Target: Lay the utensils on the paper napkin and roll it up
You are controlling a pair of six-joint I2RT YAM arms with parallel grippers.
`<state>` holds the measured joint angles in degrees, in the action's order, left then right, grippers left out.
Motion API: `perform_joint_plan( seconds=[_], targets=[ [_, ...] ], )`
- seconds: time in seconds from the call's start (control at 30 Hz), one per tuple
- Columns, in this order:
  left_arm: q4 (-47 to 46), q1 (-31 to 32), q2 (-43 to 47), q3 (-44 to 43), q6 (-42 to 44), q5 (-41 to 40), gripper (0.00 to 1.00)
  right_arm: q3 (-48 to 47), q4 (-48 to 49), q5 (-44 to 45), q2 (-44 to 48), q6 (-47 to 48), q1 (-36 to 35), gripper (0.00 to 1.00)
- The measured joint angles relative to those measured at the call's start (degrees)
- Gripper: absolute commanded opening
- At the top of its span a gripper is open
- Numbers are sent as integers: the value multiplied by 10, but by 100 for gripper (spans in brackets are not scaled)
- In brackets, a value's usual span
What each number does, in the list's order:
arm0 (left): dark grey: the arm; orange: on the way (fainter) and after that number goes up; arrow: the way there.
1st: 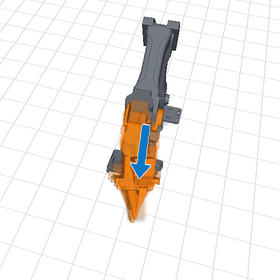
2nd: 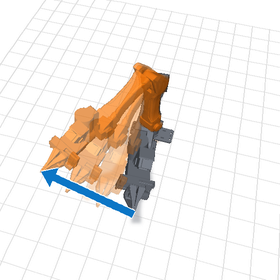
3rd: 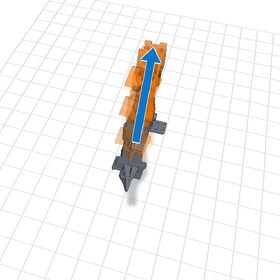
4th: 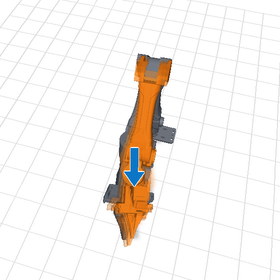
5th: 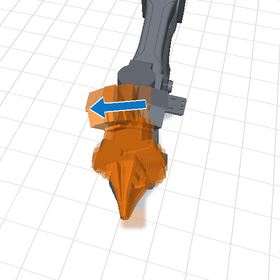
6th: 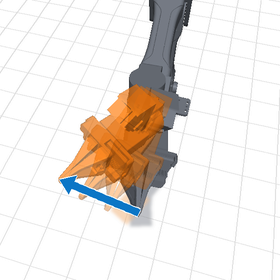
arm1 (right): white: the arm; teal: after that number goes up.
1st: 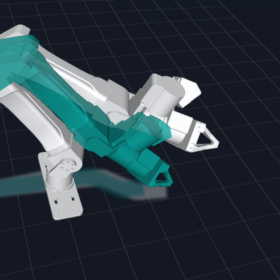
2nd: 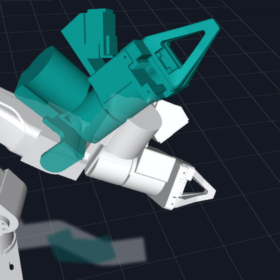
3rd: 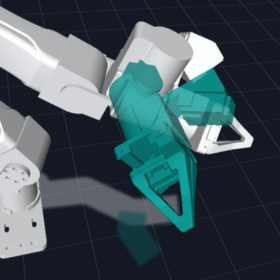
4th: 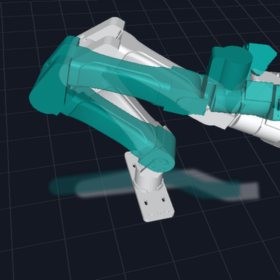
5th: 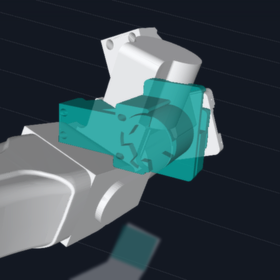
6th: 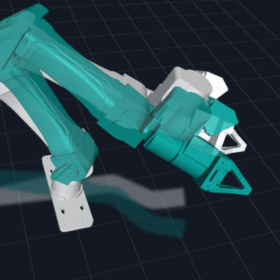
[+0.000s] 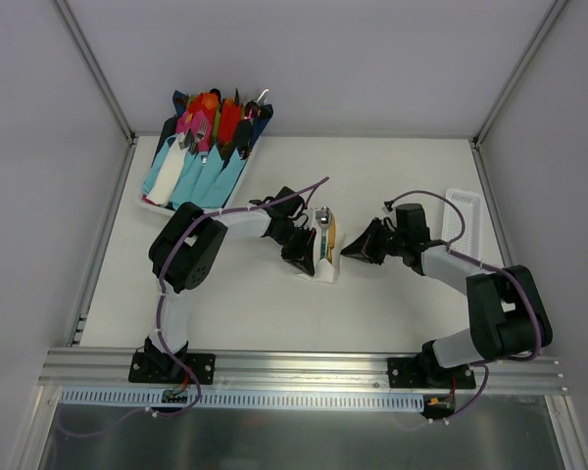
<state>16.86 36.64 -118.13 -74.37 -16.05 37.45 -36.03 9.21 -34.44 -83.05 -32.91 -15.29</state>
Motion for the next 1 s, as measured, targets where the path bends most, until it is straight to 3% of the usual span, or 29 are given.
perform_joint_plan(
  seconds=[0.37, 1.0],
  targets=[
    [1, 0, 0, -1, 0, 0, 0, -26, 32, 11, -54, -48, -55, 0],
    [2, 0, 0, -1, 0, 1, 0, -49, 179, 13, -188, -166, -100, 0]
  ],
)
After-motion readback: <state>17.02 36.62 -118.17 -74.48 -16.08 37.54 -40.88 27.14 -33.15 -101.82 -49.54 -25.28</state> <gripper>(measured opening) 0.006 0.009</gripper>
